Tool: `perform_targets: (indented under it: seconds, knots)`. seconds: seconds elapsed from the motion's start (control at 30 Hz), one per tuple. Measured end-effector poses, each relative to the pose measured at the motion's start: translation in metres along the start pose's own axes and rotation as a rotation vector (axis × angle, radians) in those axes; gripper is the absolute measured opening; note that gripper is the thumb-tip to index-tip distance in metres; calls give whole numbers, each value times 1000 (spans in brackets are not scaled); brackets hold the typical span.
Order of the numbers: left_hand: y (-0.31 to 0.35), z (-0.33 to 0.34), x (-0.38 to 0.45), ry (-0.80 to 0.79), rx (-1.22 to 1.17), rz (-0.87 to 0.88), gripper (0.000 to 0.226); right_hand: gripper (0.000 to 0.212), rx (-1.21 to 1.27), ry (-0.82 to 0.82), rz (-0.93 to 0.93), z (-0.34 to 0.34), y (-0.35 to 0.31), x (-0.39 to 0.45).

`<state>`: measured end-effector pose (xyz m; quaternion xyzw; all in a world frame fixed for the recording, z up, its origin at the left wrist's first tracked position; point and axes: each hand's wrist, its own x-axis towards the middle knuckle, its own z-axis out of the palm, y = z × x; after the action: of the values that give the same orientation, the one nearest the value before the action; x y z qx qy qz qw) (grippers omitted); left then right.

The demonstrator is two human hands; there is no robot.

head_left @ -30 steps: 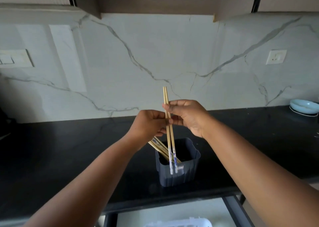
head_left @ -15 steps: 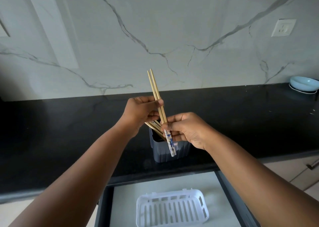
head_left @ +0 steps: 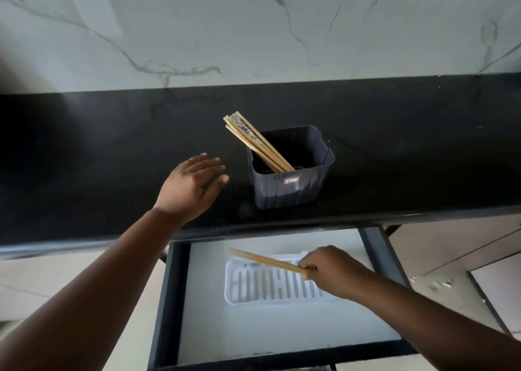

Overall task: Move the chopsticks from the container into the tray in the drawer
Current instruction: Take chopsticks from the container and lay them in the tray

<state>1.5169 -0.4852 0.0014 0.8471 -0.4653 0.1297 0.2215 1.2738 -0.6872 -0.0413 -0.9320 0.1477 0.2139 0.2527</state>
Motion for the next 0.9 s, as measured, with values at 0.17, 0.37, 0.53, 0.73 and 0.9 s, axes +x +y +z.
perform_targets:
  seconds: [0.17,0.37,0.53,0.73,0.9]
  knots:
    - [-11,58,-21,-446,187,-334,80,21,-256,-134,69,47,7,31]
    - [-18,61,-21,-460,199,-322,87,20,-375,-267,95,70,1,59]
    - [-17,62,-21,-451,191,-321,85,23,-338,-390,134,71,3,70]
    - [-17,62,-21,-453,192,-318,84,35,-130,-339,101,73,19,75]
    - [-15,62,-21,-459,191,-318,85,43,-112,-282,72,78,26,69]
